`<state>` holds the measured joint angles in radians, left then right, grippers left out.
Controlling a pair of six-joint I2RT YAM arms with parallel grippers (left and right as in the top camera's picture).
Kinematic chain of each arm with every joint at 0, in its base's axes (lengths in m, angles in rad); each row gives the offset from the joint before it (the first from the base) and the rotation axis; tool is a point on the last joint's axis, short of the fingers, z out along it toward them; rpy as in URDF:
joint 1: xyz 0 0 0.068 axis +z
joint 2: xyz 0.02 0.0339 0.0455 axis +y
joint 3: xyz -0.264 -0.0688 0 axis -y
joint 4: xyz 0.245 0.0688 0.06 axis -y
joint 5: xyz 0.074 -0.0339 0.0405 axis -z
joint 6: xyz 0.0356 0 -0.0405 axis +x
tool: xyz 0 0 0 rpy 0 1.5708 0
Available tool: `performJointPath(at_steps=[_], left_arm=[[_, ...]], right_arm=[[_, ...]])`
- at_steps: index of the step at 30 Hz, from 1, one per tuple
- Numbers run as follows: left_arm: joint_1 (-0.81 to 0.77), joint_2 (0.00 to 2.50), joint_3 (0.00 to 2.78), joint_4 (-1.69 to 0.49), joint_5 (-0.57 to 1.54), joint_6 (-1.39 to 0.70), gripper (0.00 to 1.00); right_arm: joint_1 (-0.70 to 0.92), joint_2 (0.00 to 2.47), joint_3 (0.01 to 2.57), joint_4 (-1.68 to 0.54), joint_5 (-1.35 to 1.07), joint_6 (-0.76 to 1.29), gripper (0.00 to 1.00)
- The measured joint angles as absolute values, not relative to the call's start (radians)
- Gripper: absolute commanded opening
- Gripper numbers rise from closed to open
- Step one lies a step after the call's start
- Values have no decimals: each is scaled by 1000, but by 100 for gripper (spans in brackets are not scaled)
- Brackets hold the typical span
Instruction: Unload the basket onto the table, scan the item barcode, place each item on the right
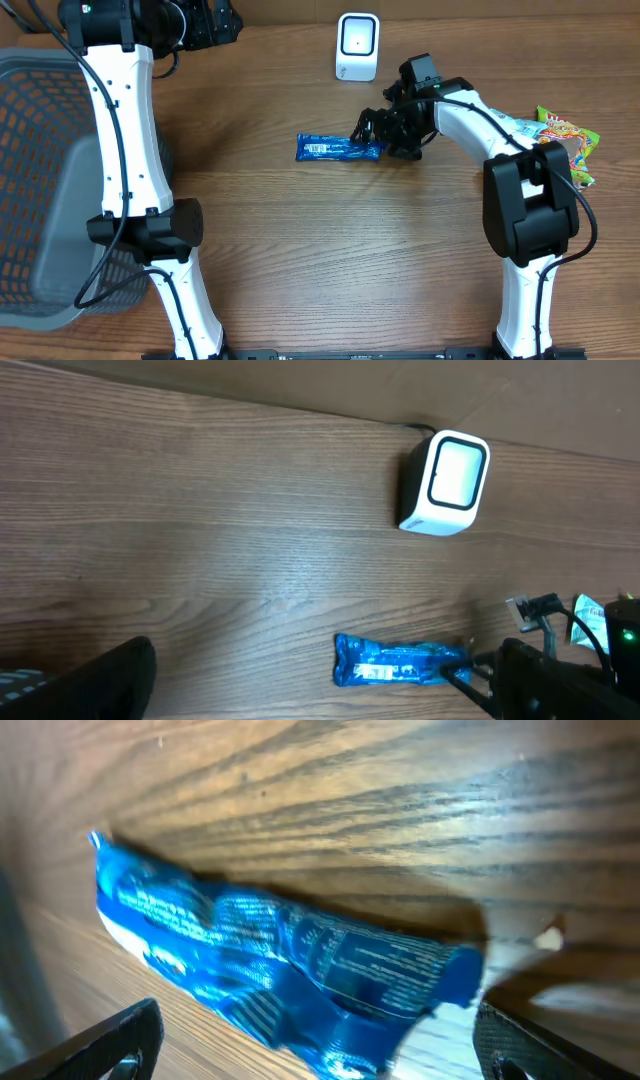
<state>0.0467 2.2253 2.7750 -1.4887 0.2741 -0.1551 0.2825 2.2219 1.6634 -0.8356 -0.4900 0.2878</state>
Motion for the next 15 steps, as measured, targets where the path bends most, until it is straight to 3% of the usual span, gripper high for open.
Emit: performJointPath(at_steps=[10,15], left_arm=[[47,2225,2775,-1489,274,-155,100],[47,2225,2775,-1489,274,-155,100]], right_arm=[[264,2262,1813,-801,-452,-257,99],[323,2263,1809,-794,-443,-416,86]])
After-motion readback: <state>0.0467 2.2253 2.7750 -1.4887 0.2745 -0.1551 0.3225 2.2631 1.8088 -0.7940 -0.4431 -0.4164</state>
